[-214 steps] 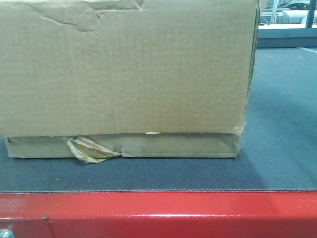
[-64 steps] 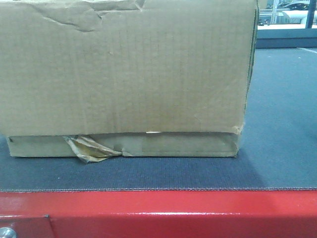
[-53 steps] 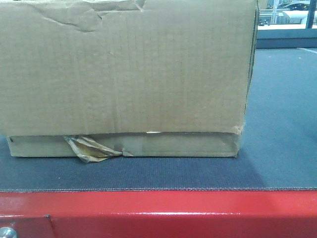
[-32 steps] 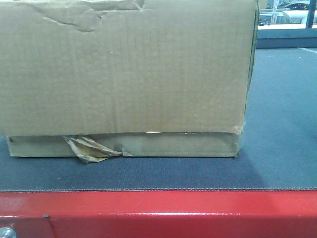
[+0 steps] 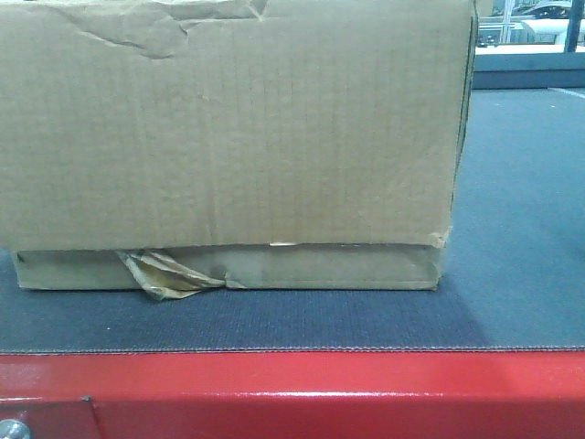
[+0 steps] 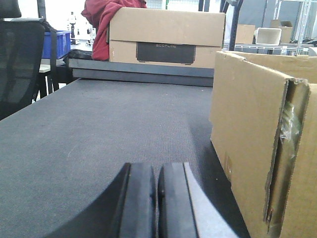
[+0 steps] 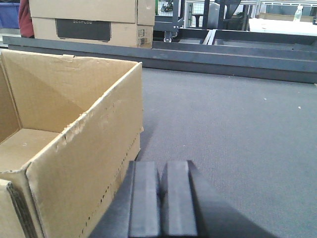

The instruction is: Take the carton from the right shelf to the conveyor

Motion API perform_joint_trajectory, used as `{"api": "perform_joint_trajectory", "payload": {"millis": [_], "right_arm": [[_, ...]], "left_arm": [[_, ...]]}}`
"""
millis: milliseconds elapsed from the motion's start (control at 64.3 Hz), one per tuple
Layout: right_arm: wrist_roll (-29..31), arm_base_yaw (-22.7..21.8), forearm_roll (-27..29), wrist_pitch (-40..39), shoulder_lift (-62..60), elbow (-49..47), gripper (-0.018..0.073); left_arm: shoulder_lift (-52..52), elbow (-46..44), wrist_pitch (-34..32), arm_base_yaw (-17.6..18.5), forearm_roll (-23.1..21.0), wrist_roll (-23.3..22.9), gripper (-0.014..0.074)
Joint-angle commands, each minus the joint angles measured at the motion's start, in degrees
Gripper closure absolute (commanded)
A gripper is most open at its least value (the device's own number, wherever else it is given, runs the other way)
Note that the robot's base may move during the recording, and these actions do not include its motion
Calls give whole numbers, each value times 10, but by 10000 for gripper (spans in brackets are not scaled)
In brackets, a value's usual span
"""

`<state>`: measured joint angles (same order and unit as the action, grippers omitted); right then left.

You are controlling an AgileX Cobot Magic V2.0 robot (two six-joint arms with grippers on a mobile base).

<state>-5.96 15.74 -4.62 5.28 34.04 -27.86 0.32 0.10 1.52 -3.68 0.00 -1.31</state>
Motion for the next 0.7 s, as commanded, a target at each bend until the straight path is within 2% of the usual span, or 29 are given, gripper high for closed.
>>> {"api": "perform_joint_trajectory", "payload": {"millis": [0,140,218,296,358,420,685], "right_arm": [[0,-2,-6,-15,-3,-1,628],[8,-11,3,18,-26,1,628],[72,-46,67,62,-69,6,628],[134,-89,121,60,-113,31,628],[138,-125,124,44,-161,73,628],[138,-140,124,27,-197,110,628],[138,-143,124,-3,-327,264,628]], "left_arm": [[-3,-1,-10,-1,0,3,582],[-3,-1,-10,-1,0,3,582],[-3,-1,-10,-1,0,3,582],[-3,-1,-10,-1,0,3,582],[-3,-1,-10,-1,0,3,582],[-3,-1,-10,-1,0,3,582],[-3,-1,-10,-1,0,3,582]]}}
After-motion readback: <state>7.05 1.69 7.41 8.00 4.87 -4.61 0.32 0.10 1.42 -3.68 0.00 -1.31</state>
